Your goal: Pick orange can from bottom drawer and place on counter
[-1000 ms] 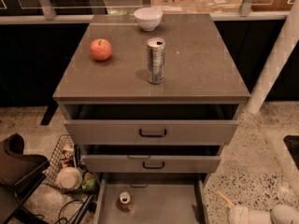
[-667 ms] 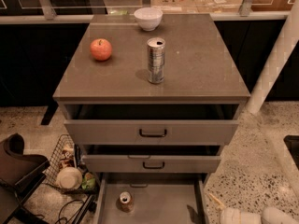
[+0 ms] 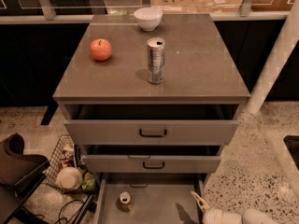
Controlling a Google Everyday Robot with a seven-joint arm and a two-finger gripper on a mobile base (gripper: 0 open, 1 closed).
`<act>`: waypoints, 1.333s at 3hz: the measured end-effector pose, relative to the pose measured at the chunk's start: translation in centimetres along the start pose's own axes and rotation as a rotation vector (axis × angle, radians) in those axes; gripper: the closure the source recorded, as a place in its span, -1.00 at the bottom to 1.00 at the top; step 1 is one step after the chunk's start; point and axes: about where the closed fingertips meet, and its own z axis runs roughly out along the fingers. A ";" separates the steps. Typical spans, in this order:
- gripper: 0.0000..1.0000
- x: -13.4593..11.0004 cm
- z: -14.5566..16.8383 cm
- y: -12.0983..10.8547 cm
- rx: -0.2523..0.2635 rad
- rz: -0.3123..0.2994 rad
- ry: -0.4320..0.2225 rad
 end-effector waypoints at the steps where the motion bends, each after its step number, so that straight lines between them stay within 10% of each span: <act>1: -1.00 -0.1 1.9 -1.4 0.022 -0.001 -0.038; 4: -1.00 1.1 12.9 -4.6 0.011 -0.021 -0.201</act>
Offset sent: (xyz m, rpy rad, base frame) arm 0.0911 0.0601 -0.0437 0.1655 -0.1046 -0.0505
